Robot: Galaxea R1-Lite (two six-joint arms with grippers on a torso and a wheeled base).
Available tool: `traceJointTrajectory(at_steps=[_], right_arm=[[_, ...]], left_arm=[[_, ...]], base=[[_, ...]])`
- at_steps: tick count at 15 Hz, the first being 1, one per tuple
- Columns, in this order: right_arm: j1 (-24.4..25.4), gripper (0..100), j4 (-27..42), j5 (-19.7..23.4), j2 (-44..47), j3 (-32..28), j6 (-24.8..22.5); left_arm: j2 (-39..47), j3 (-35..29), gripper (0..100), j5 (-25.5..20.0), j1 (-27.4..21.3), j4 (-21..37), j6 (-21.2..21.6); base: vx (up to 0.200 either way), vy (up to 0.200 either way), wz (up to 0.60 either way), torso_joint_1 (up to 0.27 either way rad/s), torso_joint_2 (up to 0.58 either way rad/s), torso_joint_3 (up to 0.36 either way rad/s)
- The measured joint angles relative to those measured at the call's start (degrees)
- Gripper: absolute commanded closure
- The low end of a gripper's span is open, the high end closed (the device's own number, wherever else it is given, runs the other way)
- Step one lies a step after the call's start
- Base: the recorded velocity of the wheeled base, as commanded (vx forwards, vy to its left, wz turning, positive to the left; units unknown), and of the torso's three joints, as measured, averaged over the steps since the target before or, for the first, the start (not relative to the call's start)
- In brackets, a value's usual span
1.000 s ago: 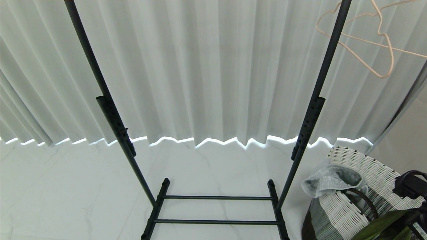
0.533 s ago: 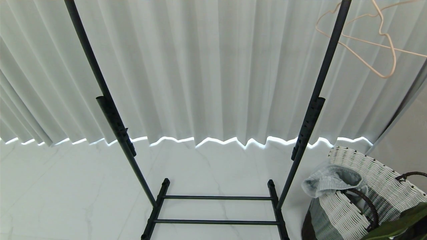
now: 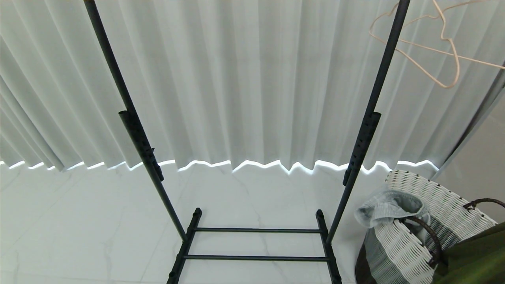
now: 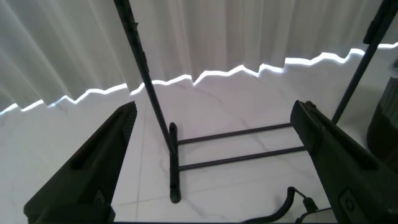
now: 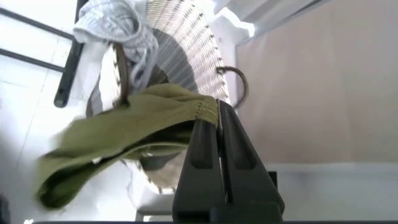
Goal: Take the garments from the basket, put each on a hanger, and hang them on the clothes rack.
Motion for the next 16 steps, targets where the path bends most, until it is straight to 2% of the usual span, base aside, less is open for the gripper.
traceJointTrajectory(at_steps=[4,9,15,16], right_arm=[[0.05,100,0.01,-0.02,-1.07,-0.16,0.0],[0.0,100,0.12,-0.02,-1.6,-0.09,-0.11],[0.0,100,-0.02,0.11,-1.44,-0.07,-0.17],[0.05,100,-0.02,0.2,-1.4,-0.07,-0.16]], left_arm=[[0.0,-0.02,0,0.0,-0.02,0.0,0.0],[0.0,0.0,0,0.0,-0.02,0.0,0.09],[0.0,0.02,0,0.02,-0.05,0.0,0.18],[0.0,0.02,0,0.02,-0.02,0.0,0.18]], base=[[-0.2,0.0,0.0,-0.001,0.0,0.004],[0.0,0.0,0.0,0.0,0.0,0.0],[0.0,0.2,0.0,0.002,0.0,0.0],[0.0,0.0,0.0,0.0,0.0,0.0]])
